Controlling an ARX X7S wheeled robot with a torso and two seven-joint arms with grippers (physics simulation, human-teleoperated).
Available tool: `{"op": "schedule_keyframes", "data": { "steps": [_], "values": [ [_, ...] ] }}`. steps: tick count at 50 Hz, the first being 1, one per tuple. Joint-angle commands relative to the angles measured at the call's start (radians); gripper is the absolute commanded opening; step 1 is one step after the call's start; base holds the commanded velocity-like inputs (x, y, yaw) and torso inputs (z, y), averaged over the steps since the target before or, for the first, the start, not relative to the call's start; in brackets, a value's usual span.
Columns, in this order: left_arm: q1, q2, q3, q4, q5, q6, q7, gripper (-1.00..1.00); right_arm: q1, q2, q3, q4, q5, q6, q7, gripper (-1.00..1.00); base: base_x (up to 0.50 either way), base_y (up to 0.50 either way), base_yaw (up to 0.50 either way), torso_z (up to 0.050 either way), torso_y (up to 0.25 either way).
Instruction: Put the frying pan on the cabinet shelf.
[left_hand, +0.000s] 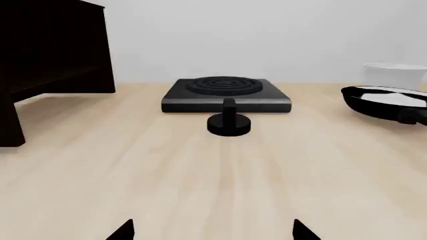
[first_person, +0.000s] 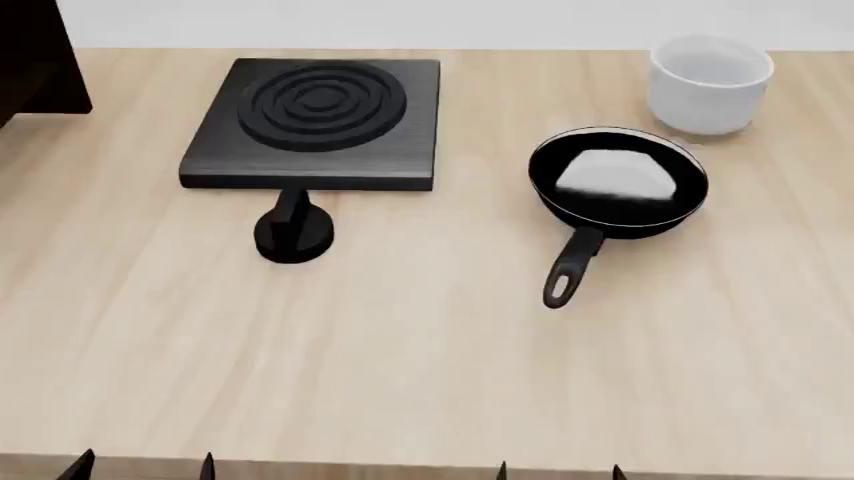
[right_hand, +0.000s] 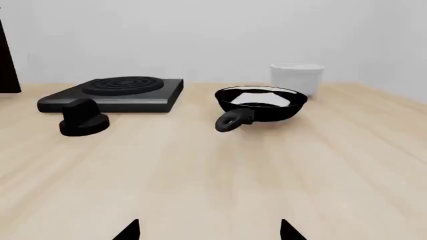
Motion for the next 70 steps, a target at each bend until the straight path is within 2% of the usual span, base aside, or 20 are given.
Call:
{"op": "schedule_keyframes", "data": {
  "steps": [1, 20, 24, 28, 38, 42, 53, 60, 66, 70],
  "values": [
    [-0.007, -0.017, 0.021, -0.021, -0.017, 0.014, -0.02, 1.0, 0.009, 0.036, -0.045, 0.028, 0.036, -0.02, 0.044, 1.0, 0.0, 0.0, 0.0, 0.0, 0.0],
    [0.005, -0.065, 0.088, 0.009, -0.04, -0.019, -0.066, 1.0, -0.007, 0.064, -0.072, -0.025, 0.102, 0.026, 0.084, 1.0, 0.0, 0.0, 0.0, 0.0, 0.0],
    [0.0, -0.065, 0.088, 0.026, -0.06, -0.098, -0.078, 1.0, -0.008, 0.068, -0.077, -0.031, 0.105, 0.032, 0.092, 1.0, 0.0, 0.0, 0.0, 0.0, 0.0],
    [-0.002, -0.071, 0.102, 0.015, -0.047, -0.038, -0.088, 1.0, -0.007, 0.073, -0.081, -0.029, 0.117, 0.035, 0.094, 1.0, 0.0, 0.0, 0.0, 0.0, 0.0],
    [-0.003, -0.079, 0.094, 0.025, -0.084, -0.046, -0.107, 1.0, -0.008, 0.092, -0.101, -0.068, 0.104, 0.099, 0.127, 1.0, 0.0, 0.0, 0.0, 0.0, 0.0],
    [-0.007, -0.08, 0.084, 0.181, -0.109, -0.176, -0.137, 1.0, 0.004, 0.108, -0.086, -0.128, 0.121, 0.189, 0.142, 1.0, 0.0, 0.0, 0.0, 0.0, 0.0],
    [-0.009, -0.119, 0.099, 0.617, -0.161, -0.562, -0.191, 1.0, 0.041, 0.148, -0.076, -0.516, 0.164, 0.529, 0.196, 1.0, 0.0, 0.0, 0.0, 0.0, 0.0],
    [-0.029, -0.138, 0.129, 0.752, -0.175, -0.715, -0.206, 1.0, 0.09, 0.158, -0.049, -0.693, 0.223, 0.74, 0.224, 1.0, 0.0, 0.0, 0.0, 0.0, 0.0],
    [-0.081, -0.15, 0.143, 0.848, -0.204, -0.889, -0.219, 1.0, 0.175, 0.174, -0.017, -0.84, 0.28, 0.995, 0.257, 1.0, 0.0, 0.0, 0.0, 0.0, 0.0],
    [-0.121, -0.16, 0.11, 0.934, -0.243, -1.022, -0.218, 1.0, 0.212, 0.187, -0.001, -0.899, 0.303, 1.093, 0.267, 1.0, 0.0, 0.0, 0.0, 0.0, 0.0]
  ]
}}
